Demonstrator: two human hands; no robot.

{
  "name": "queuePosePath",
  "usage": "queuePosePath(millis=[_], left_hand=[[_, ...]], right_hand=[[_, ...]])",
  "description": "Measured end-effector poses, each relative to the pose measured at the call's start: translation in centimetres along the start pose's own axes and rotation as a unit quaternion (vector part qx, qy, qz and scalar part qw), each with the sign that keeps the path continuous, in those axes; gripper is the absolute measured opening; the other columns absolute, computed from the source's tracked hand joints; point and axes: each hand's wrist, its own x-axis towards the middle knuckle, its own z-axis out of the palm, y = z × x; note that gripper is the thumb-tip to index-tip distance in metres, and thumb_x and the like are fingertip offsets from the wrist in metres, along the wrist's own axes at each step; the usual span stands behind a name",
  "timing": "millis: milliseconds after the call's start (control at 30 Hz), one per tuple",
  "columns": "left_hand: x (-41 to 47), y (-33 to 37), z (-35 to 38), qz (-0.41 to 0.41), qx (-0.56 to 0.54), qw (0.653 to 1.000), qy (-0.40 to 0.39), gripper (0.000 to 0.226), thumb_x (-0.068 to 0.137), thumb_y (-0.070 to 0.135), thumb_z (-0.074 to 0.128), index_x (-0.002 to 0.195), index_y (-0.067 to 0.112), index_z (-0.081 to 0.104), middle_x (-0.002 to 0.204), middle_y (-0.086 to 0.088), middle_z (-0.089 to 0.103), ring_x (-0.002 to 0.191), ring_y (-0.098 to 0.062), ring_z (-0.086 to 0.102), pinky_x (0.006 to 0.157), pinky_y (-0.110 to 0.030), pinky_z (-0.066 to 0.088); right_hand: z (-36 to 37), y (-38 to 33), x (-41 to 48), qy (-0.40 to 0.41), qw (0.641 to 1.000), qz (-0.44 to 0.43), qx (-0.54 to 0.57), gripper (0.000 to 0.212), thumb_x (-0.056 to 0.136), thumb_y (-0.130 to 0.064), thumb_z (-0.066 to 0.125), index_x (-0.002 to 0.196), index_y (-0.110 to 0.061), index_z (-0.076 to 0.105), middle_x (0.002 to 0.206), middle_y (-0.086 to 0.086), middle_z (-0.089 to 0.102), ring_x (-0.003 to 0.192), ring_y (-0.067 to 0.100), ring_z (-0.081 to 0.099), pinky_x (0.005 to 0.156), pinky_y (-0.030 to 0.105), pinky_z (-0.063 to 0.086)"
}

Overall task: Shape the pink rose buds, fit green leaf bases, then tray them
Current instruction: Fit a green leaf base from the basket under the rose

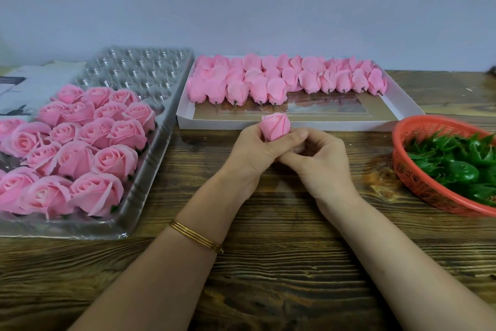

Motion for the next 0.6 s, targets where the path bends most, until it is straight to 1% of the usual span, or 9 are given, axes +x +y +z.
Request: queuePosePath(millis=[33,133,233,300,333,367,433,500,600], left_hand=[[0.0,0.1,-0.1,0.001,0.001,1.0,-0.003,0.024,0.072,0.02,0.081,0.089,0.007,0.073,0.093,-0.016,0.074,0.091,-0.025,0.071,0.088,-0.033,0.058],[-0.1,0.4,-0.3,0.0,-0.007,1.0,-0.028,0.011,0.082,0.014,0.073,0.092,0.011,0.075,0.091,-0.012,0.073,0.086,-0.019,0.07,0.084,-0.028,0.058],[-0.3,0.8,-0.5,-0.002,0.0,0.998,-0.07,0.016,0.085,0.015,0.069,0.1,0.017,0.075,0.091,-0.006,0.074,0.087,-0.014,0.07,0.088,-0.027,0.055],[-0.5,1.2,-0.6,0.0,0.014,0.996,-0.093,0.018,0.083,0.02,0.07,0.1,0.019,0.075,0.092,-0.004,0.074,0.09,-0.014,0.069,0.093,-0.03,0.053],[-0.6,1.3,-0.6,0.0,0.019,0.995,-0.099,0.02,0.08,0.022,0.07,0.099,0.018,0.076,0.091,-0.003,0.073,0.09,-0.014,0.068,0.094,-0.031,0.052],[-0.6,1.3,-0.7,0.003,0.024,0.994,-0.106,0.021,0.077,0.024,0.071,0.097,0.016,0.076,0.09,-0.004,0.073,0.09,-0.015,0.068,0.095,-0.033,0.051],[-0.7,1.4,-0.9,0.003,0.034,0.992,-0.118,0.019,0.076,0.023,0.071,0.092,0.014,0.076,0.087,-0.005,0.073,0.089,-0.016,0.067,0.096,-0.036,0.05],[-0.7,1.3,-1.0,0.012,0.045,0.99,-0.13,0.009,0.077,0.022,0.071,0.08,0.019,0.078,0.082,-0.002,0.073,0.086,-0.014,0.067,0.092,-0.034,0.051],[-0.7,1.1,-1.0,0.026,0.048,0.99,-0.126,0.008,0.074,0.025,0.071,0.071,0.02,0.076,0.084,-0.006,0.071,0.085,-0.016,0.065,0.088,-0.034,0.051]], right_hand=[[0.0,-0.1,0.0,-0.007,1.0,0.002,0.006,0.022,0.071,0.006,0.079,0.088,-0.007,0.073,0.068,-0.007,0.069,0.065,0.002,0.061,0.065,0.016,0.051],[0.0,-0.4,-0.2,-0.036,0.999,0.015,0.023,0.027,0.074,0.01,0.075,0.096,-0.005,0.073,0.084,0.017,0.071,0.076,0.015,0.063,0.076,0.025,0.054],[-0.1,-0.7,-0.2,-0.058,0.996,0.039,0.048,0.025,0.076,0.013,0.071,0.1,0.009,0.068,0.092,0.034,0.066,0.083,0.027,0.06,0.088,0.039,0.053],[-0.2,-0.9,-0.3,-0.072,0.993,0.058,0.076,0.028,0.076,0.013,0.07,0.104,0.01,0.067,0.102,0.04,0.064,0.09,0.031,0.061,0.098,0.05,0.049],[-0.2,-1.0,-0.3,-0.079,0.991,0.066,0.091,0.032,0.076,0.014,0.069,0.107,0.008,0.067,0.105,0.039,0.064,0.093,0.031,0.062,0.101,0.051,0.048],[-0.3,-1.0,-0.2,-0.087,0.988,0.073,0.106,0.035,0.076,0.014,0.069,0.11,0.005,0.068,0.107,0.036,0.065,0.095,0.03,0.063,0.102,0.048,0.049],[-0.5,-1.0,-0.2,-0.109,0.982,0.083,0.129,0.041,0.075,0.016,0.067,0.113,0.001,0.068,0.106,0.026,0.07,0.096,0.024,0.065,0.098,0.039,0.052],[-0.7,-0.8,-0.1,-0.131,0.977,0.087,0.141,0.039,0.075,0.018,0.064,0.111,0.004,0.067,0.099,0.021,0.071,0.095,0.023,0.065,0.095,0.036,0.052],[-0.9,-0.7,0.0,-0.149,0.972,0.09,0.158,0.035,0.069,0.013,0.068,0.103,0.002,0.068,0.09,0.012,0.072,0.092,0.021,0.065,0.093,0.032,0.053]])
